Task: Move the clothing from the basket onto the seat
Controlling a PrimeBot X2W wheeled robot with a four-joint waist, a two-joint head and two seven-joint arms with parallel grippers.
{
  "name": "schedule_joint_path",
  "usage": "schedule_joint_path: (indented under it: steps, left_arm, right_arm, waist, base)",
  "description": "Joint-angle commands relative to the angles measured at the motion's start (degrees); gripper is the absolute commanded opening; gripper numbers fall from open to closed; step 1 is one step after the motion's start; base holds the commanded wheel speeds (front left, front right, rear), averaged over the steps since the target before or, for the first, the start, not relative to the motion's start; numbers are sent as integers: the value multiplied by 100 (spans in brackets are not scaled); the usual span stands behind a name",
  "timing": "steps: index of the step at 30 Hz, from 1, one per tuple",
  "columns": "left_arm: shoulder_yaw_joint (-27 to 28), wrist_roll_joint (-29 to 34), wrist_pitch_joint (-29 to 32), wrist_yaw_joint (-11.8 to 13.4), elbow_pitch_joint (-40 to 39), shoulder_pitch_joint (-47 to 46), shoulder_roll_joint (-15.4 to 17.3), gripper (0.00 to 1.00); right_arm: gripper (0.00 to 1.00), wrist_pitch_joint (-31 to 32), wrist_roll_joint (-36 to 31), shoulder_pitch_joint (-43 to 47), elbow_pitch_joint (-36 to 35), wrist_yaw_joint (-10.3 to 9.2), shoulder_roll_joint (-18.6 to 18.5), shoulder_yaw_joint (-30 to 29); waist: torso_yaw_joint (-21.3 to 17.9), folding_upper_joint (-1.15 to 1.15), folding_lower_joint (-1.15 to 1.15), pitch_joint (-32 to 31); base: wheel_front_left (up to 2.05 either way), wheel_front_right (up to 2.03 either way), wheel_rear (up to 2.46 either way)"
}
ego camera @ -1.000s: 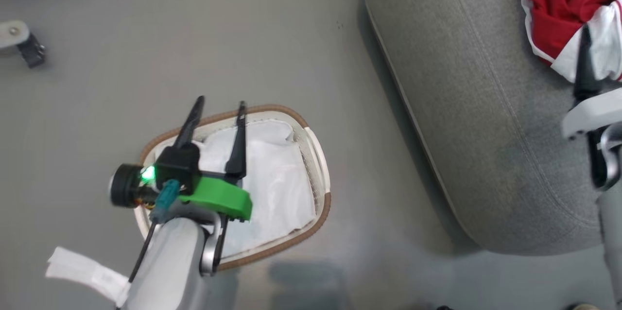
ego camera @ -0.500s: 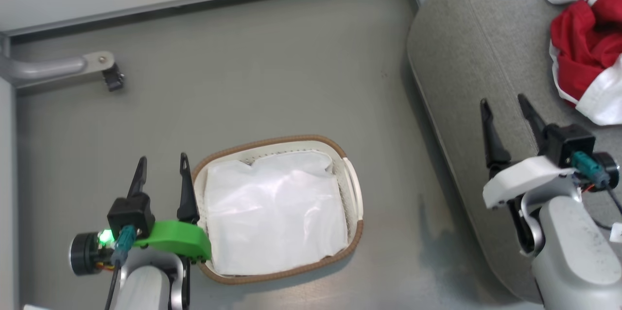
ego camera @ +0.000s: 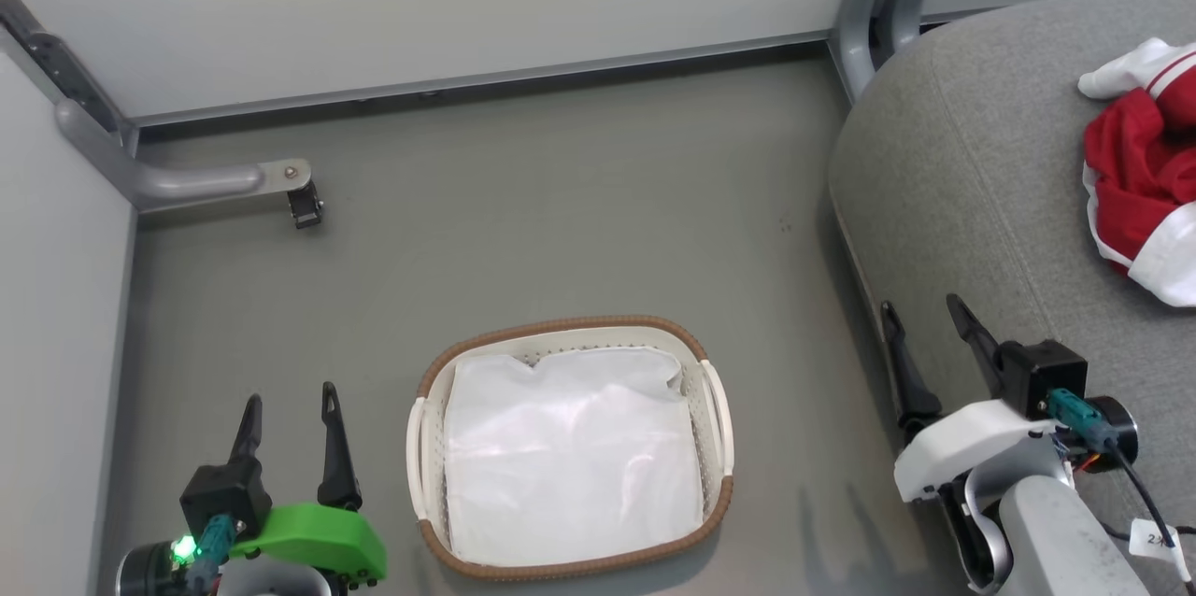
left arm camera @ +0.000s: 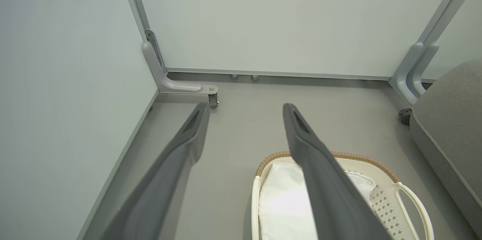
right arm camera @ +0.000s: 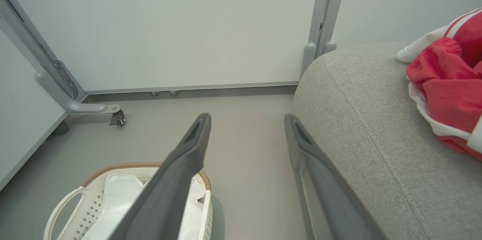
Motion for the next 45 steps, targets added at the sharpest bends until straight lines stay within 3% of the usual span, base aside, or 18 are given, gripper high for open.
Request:
schedule_joint_path:
  steps: [1,10,11,15,45]
  left_arm:
    - [13,-22,3,-8,-31,132,12,100]
    - [82,-249,3,-159,-64,483,13,100]
    - [64,-259,-1,-157,-62,420,0,0]
    - [46,-280,3,-156,131,450,-26,0]
    - [356,-3103,786,-428,-196,215,-13,0]
  right_arm:
    - [100,1,-24,163,-6,-8,1,-4]
    - [100,1,32,591,-6,-8,107,44]
    - [0,0,13,544,-4,0,110,48]
    - [0,7,12,641,158,0,132,60]
    - [0,788,2951,722,-334,-2,162,-310]
  waist:
    - [62,0,0,-127]
    - [106,0,0,-425]
    - [88,0,0,-392]
    - [94,0,0,-410]
    - [119,0,0,-504]
  base:
    - [0,0,0]
    - [0,0,0]
    - [0,0,0]
    - [0,0,0]
    - [0,0,0]
